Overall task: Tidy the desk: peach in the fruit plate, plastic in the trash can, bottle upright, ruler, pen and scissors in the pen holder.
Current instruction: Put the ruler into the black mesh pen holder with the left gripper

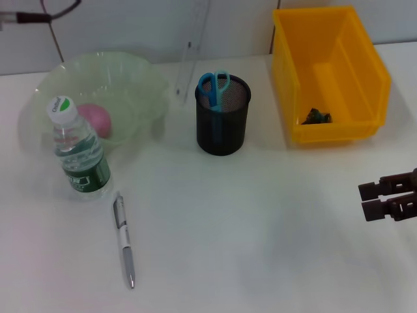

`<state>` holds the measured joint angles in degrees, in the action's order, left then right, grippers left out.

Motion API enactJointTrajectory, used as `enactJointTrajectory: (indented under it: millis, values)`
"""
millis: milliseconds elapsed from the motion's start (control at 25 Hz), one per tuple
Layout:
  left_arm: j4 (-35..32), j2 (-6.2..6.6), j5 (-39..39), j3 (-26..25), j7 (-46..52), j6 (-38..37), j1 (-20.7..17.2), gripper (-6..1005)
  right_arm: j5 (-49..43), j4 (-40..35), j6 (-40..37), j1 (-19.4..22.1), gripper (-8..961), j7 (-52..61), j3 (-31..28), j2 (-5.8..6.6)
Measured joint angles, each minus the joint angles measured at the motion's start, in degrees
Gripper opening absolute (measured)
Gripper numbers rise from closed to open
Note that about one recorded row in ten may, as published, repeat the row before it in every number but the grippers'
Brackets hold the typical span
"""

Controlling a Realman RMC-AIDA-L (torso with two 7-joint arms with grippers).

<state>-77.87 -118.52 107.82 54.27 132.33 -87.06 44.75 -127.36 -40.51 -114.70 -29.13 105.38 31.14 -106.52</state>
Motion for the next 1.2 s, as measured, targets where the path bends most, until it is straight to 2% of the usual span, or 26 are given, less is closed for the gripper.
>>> enactJointTrajectory:
  millis: [40,80,160,200,320,440,520,560,600,720,920,960,1200]
  values:
    - [0.0,0.0,0.0,0.0,0.0,0.0,0.0,434,0.0,0.0,0.0,0.0,811,0.0,0.0,0.0]
    - [0.0,-0.02,-1.75,1.91,-1.65,2.46,-1.55,435,0.0,0.15,0.13,0.01,811,-0.07,-0.01,0.0]
    - [0.0,-0.02,-1.75,1.91,-1.65,2.46,-1.55,436,0.0,0.17,0.19,0.02,811,-0.11,-0.02,0.0]
    - [-0.81,-0.09,-9.21,11.76,-9.87,15.08,-8.77,437,0.0,0.19,0.22,0.03,811,-0.13,-0.03,0.0]
    - [-1.12,-0.09,-11.3,14.43,-12.42,18.99,-10.75,440,0.0,0.22,0.27,0.08,811,-0.15,-0.08,0.0]
    - [-0.18,-0.17,-19.34,21.85,-19.97,30.14,-15.21,443,0.0,0.25,0.34,0.16,811,-0.17,-0.2,0.0]
    - [0.36,-0.18,-20.96,22.7,-21.47,31.47,-15.61,444,0.0,0.25,0.39,0.21,811,-0.18,-0.22,0.0]
    - [4.7,-0.21,-29.27,25.51,-27.79,35.28,-16.41,445,0.0,0.25,0.48,0.22,811,-0.18,-0.2,0.0]
    - [4.7,-0.21,-29.27,25.51,-27.79,35.28,-16.41,446,0.0,0.27,0.6,0.22,811,-0.18,-0.15,0.0]
    - [12.26,-0.3,-41.34,27.92,-37.31,36.72,-15.79,449,0.0,0.28,0.81,0.2,811,-0.19,0.03,0.0]
    - [17.71,-0.33,-50.03,30.82,-46.48,37.04,-14.94,453,0.0,0.27,0.82,0.0,811,-0.19,0.09,0.0]
    - [21.1,-0.43,-55.15,32.8,-51.87,37.12,-14.27,454,0.0,0.26,0.82,-0.08,811,-0.19,0.14,0.0]
    - [27.81,-0.58,-70.37,41.37,-68.77,38.55,-13.6,459,0.0,0.26,0.82,-0.21,811,-0.19,0.21,0.0]
